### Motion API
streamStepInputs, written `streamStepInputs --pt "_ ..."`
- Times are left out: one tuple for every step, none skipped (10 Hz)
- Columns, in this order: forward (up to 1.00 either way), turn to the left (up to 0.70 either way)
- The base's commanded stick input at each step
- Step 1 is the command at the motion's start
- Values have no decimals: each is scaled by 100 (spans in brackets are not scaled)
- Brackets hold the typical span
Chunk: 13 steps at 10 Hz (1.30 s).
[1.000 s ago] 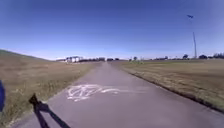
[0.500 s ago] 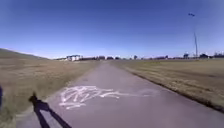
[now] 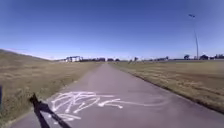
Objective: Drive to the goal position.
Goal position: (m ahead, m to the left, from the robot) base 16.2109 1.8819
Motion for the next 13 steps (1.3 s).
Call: streamStepInputs --pt "70 0" --pt "70 0" --pt "70 0" --pt "70 0" --pt "70 0" --pt "70 0" --pt "70 0" --pt "70 0" --pt "70 0" --pt "70 0" --pt "70 0" --pt "70 0" --pt "70 0"
